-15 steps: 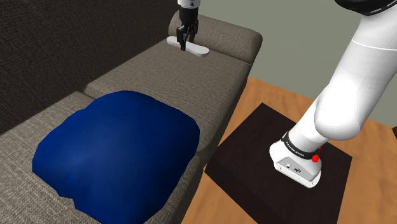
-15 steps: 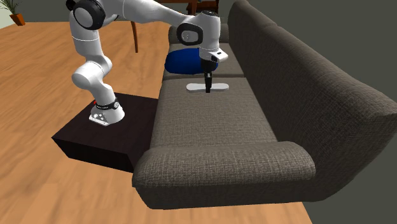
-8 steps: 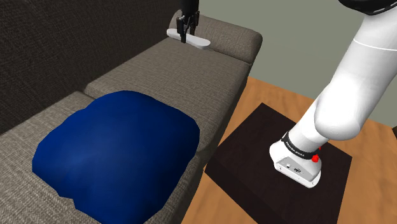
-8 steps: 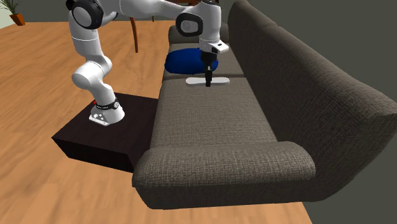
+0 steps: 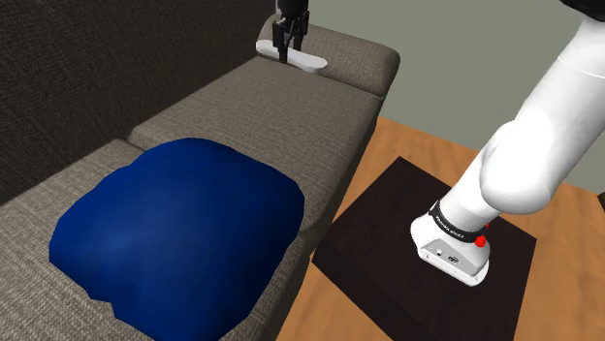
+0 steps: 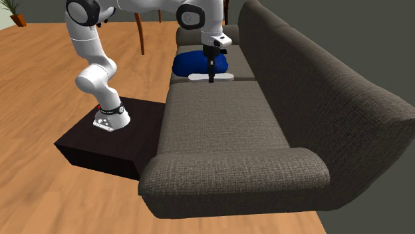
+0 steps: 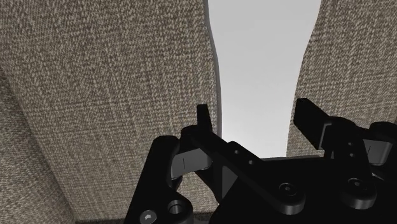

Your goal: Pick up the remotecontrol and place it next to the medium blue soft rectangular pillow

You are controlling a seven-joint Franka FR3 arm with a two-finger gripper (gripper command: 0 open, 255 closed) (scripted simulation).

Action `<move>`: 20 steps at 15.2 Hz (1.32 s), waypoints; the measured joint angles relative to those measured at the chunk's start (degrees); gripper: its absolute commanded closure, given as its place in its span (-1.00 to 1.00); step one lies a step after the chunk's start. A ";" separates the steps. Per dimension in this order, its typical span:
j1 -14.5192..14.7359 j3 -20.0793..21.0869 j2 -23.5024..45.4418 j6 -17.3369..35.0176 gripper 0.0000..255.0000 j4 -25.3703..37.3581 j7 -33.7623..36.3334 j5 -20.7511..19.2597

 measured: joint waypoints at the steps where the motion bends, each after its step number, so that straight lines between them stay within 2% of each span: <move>1: 0.45 0.37 -1.36 0.51 1.00 -1.88 0.83 0.00; 6: 2.66 2.59 -10.58 2.40 1.00 -13.10 5.17 0.37; 13: 5.53 5.98 -22.45 2.90 1.00 -25.46 10.60 2.14; 20: 9.54 11.02 -32.61 1.40 1.00 -33.96 17.63 5.69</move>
